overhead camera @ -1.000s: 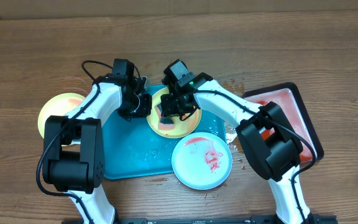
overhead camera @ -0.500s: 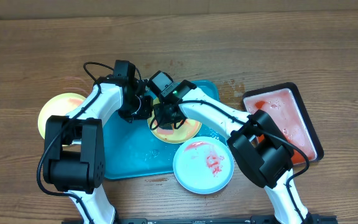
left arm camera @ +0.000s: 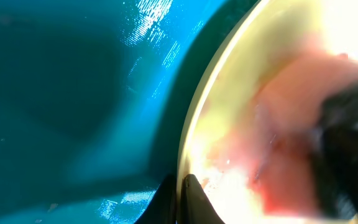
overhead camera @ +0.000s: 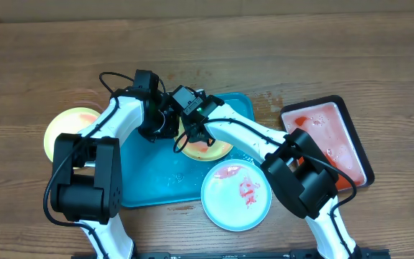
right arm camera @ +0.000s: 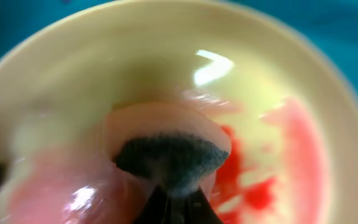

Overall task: Clean dirty plates on tray and stack at the side
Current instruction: 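Scrub the small yellow plate with the sponge, left gripper holding rim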

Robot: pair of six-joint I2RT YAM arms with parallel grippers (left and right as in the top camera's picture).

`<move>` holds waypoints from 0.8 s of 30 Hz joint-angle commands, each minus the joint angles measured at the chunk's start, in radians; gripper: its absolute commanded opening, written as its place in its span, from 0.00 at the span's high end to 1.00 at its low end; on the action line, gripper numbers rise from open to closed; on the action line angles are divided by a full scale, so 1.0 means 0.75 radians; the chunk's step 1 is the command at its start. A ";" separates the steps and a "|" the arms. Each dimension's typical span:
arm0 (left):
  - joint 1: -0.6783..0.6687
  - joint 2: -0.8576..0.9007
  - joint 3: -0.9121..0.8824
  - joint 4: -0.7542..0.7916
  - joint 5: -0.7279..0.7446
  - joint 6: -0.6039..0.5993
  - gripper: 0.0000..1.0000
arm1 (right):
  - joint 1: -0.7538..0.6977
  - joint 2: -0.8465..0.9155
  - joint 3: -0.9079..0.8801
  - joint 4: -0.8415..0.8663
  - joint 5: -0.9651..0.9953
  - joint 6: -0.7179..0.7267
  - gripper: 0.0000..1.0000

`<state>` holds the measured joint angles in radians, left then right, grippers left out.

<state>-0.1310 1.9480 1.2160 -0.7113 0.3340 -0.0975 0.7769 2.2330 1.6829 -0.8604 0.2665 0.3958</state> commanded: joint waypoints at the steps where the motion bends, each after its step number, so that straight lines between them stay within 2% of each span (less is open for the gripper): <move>1: 0.003 0.012 -0.022 -0.028 -0.042 0.020 0.95 | -0.104 0.105 -0.068 -0.026 0.284 -0.009 0.96; 7: 0.003 0.012 -0.022 -0.028 -0.049 0.009 0.95 | -0.219 0.105 -0.068 -0.035 0.316 -0.008 0.96; 10: 0.003 0.012 -0.022 -0.027 -0.064 -0.006 0.95 | -0.273 0.105 -0.068 -0.073 0.226 -0.018 0.96; 12: 0.003 0.012 -0.022 -0.027 -0.064 -0.005 0.96 | -0.294 0.105 -0.068 -0.112 0.022 -0.112 0.96; 17: 0.003 0.012 -0.022 -0.028 -0.064 -0.005 0.96 | -0.288 0.105 -0.068 -0.156 -0.797 -0.440 0.96; 20: 0.002 0.012 -0.022 -0.027 -0.064 -0.005 0.96 | -0.259 0.105 -0.068 -0.117 -1.036 -0.455 0.96; 24: 0.002 0.012 -0.022 -0.028 -0.060 -0.005 0.95 | -0.199 0.105 -0.068 -0.048 -1.127 -0.426 0.96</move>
<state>-0.1230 1.9476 1.2160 -0.7349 0.3111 -0.1043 0.5404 2.2375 1.6772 -0.9062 -0.3317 0.1028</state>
